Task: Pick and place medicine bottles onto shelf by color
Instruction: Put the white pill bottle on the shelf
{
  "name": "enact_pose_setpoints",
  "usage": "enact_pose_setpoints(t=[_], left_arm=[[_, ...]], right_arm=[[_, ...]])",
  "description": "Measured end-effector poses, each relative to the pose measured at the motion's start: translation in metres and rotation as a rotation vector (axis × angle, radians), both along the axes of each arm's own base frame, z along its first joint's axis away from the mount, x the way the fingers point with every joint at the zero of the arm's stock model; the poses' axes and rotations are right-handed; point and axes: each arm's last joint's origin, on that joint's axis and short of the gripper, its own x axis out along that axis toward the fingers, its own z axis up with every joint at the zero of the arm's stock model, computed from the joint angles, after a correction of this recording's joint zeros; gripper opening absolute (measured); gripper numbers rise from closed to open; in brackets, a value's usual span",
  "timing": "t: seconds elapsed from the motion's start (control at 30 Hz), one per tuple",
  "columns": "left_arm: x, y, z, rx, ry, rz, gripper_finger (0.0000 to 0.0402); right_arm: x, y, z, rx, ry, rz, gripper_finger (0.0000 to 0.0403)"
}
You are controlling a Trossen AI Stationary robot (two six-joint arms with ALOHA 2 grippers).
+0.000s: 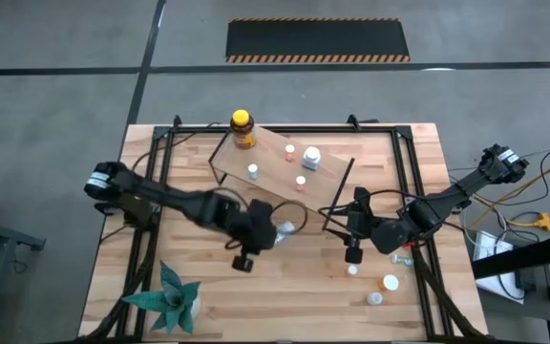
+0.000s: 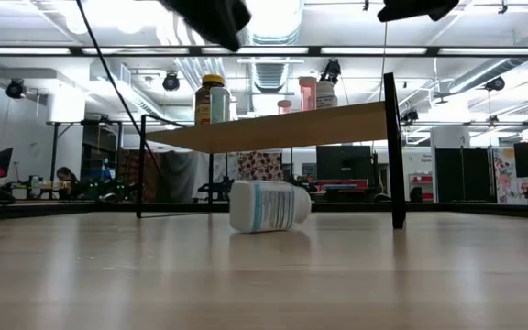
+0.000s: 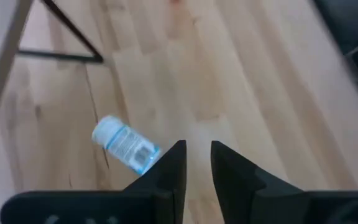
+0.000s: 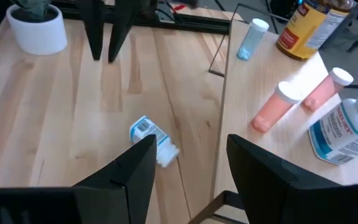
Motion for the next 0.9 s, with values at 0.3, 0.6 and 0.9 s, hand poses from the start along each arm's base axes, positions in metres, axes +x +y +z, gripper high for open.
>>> enact_pose_setpoints(t=[0.3,0.6,0.9], left_arm=[[0.006,-0.004,-0.049,-0.1,-0.122,0.306,0.0096],[-0.001,0.005,-0.081,-0.169,-0.175,0.651,0.0228],[0.01,0.002,-0.104,-0.222,-0.268,0.694,0.0273]], right_arm=[[0.0,0.0,0.0,-0.009,0.005,0.003,0.0187],[-0.001,0.0,-0.003,0.005,0.017,0.017,0.0187],[-0.001,0.0,-0.007,0.007,0.025,0.014,0.0187]])
